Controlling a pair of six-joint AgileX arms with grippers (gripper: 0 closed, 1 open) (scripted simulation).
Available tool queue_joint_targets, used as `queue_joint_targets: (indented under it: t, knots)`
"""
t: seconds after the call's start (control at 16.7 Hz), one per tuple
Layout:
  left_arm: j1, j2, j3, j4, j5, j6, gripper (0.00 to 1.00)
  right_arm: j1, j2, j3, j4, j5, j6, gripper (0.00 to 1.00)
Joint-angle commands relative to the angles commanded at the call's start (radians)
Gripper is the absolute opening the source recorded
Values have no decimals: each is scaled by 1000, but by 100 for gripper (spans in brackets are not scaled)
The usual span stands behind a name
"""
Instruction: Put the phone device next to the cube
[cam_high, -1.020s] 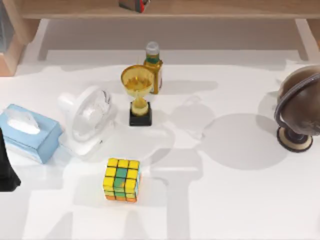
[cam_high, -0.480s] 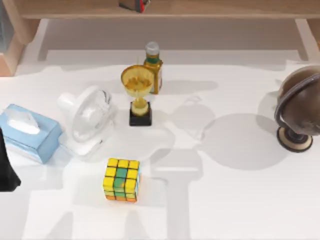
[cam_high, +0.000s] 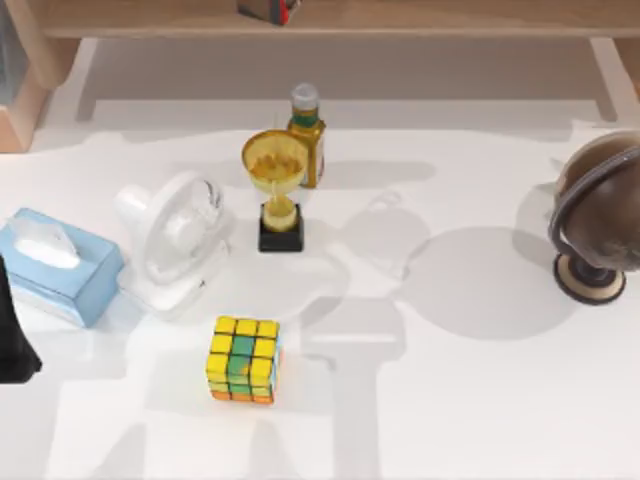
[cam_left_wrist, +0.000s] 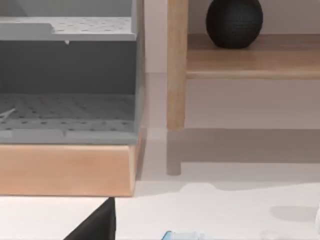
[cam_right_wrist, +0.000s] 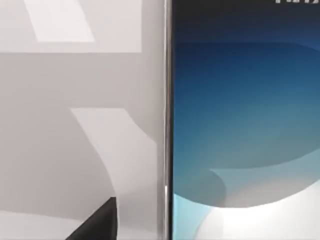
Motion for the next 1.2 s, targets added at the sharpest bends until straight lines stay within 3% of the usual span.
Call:
queue_joint_targets:
  t: [0.3,0.36,0.78,1.2]
  knots:
    - [0,0,0,0,0,0,100,0,0,0,0,0,0,2]
    - [0,0,0,0,0,0,100,0,0,0,0,0,0,0]
    - [0,0,0,0,0,0,100,0,0,0,0,0,0,0]
    - [0,0,0,0,0,0,100,-1,-85,66,-139,-5,-3,0]
